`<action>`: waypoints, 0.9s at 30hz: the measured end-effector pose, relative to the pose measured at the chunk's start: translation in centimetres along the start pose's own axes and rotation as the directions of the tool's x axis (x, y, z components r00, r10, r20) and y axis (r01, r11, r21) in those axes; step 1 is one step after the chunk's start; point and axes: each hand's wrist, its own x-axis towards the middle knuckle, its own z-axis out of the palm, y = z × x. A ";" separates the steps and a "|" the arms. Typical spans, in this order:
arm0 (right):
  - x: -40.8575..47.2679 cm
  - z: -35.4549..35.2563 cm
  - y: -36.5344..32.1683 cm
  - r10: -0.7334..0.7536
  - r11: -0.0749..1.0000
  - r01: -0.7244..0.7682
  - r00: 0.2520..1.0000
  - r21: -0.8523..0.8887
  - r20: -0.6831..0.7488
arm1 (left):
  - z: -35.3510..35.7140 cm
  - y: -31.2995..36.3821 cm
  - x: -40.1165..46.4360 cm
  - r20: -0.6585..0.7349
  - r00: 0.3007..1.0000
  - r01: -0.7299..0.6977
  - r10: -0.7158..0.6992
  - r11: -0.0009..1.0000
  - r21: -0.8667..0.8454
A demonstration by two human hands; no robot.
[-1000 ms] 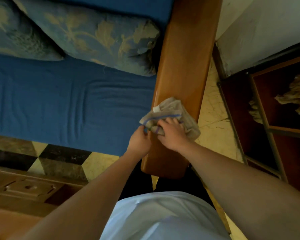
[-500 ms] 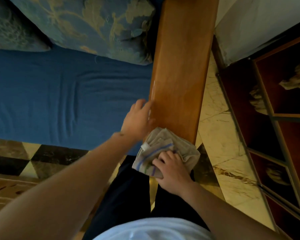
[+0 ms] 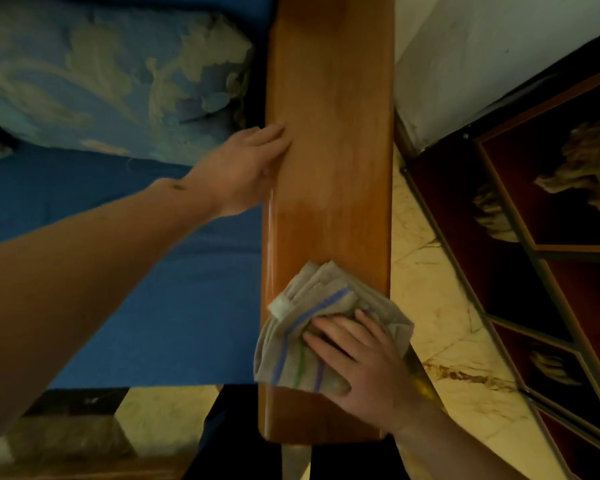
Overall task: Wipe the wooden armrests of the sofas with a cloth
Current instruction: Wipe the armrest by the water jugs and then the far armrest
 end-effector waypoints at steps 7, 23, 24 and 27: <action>10.7 -4.8 4.8 0.246 0.955 -0.255 0.966 -0.153 -0.077 | -3.5 -0.9 4.6 0.133 0.982 0.129 -0.135 0.990 0.054; 38.6 -13.9 15.5 0.342 0.883 -0.412 0.893 -0.227 -0.292 | -4.0 0.3 7.2 0.174 0.947 0.241 -0.268 0.957 0.161; 39.1 -14.0 15.9 0.336 0.883 -0.408 0.894 -0.233 -0.296 | -3.9 0.4 7.2 0.166 0.949 0.241 -0.267 0.957 0.161; 39.4 -14.0 16.2 0.330 0.884 -0.396 0.905 -0.247 -0.269 | -4.2 0.7 7.3 0.144 0.950 0.251 -0.277 0.952 0.175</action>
